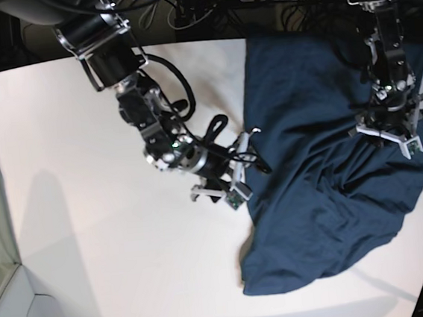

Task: Layout the t-shirt on the table in an organized manner, then fold the t-shirt properly
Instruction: 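Lower the shirt and regrasp its edge with the right gripper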

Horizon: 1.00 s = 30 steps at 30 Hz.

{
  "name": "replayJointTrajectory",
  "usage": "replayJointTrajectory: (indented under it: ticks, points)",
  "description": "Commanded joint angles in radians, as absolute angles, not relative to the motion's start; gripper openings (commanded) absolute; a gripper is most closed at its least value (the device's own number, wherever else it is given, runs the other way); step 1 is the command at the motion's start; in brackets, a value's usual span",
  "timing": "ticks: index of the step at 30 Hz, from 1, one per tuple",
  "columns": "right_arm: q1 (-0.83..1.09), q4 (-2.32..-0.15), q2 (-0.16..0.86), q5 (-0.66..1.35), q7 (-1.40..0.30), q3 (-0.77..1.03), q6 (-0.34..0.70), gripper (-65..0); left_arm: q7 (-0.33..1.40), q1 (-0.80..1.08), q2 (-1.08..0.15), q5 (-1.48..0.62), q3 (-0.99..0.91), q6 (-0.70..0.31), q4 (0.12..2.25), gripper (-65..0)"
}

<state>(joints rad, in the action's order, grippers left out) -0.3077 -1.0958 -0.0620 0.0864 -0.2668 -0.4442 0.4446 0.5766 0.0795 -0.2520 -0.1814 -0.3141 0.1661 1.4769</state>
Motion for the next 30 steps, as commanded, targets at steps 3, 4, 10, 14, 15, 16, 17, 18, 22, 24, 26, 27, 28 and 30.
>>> replayJointTrajectory:
  ticks: [3,4,10,14,15,16,17,18,22,24,26,27,28,30]
  points:
    - [-0.375,-1.024,-0.107,0.099,-0.173,-0.452,0.441,-29.4,0.568,0.077,-0.254,-0.182,-0.318,0.168,1.489,-30.8]
    - [-0.389,-0.998,-0.114,0.099,-0.157,-0.449,0.441,-29.4,0.568,0.079,-0.249,-0.185,-0.318,0.168,1.489,-30.8]
    - [-0.453,-0.828,-0.157,0.101,-0.110,-0.453,0.441,-29.5,0.568,0.128,-0.217,-0.176,-0.320,0.168,1.492,-30.8]
    - [-0.466,-0.693,-0.157,0.099,-0.061,-0.455,0.441,-29.6,0.568,0.139,-0.217,-0.176,-0.321,0.168,1.503,-30.8]
    - [-0.466,-0.670,-0.157,0.099,-0.047,-0.456,0.441,-29.6,0.567,0.139,-0.217,-0.176,-0.323,0.168,1.503,-30.8]
    - [-0.466,-0.653,-0.157,0.097,-0.038,-0.456,0.441,-29.6,0.567,0.137,-0.217,-0.176,-0.323,0.168,1.501,-30.8]
    - [-0.466,-0.639,-0.157,0.097,-0.033,-0.458,0.441,-29.6,0.567,0.136,-0.217,-0.176,-0.323,0.168,1.501,-30.8]
    - [-0.464,-0.634,-0.148,0.097,-0.033,-0.458,0.441,-29.6,0.567,0.133,-0.219,-0.176,-0.323,0.168,1.501,-30.8]
    - [-0.440,-0.661,-0.070,0.097,-0.036,-0.456,0.441,-29.6,0.567,0.125,-0.222,-0.177,-0.320,0.168,1.503,-30.8]
    - [-0.404,-0.717,-0.002,0.097,-0.038,-0.456,0.441,-29.6,0.567,0.096,-0.219,-0.179,-0.318,0.168,1.503,-30.8]
    - [-0.352,-0.803,0.067,0.097,-0.038,-0.456,0.441,-29.6,0.567,0.079,-0.216,-0.185,-0.318,0.168,1.503,-30.7]
    - [-0.323,-0.848,0.097,0.097,-0.038,-0.456,0.441,-29.6,0.567,0.077,-0.216,-0.185,-0.318,0.168,1.503,-30.7]
    - [-0.289,-0.901,0.130,0.097,-0.038,-0.456,0.441,-29.6,0.567,0.064,-0.211,-0.186,-0.318,0.168,1.504,-30.7]
    - [-0.223,-1.004,0.194,0.097,-0.042,-0.456,0.441,-29.6,0.568,0.045,-0.182,-0.186,-0.309,0.168,1.532,-30.7]
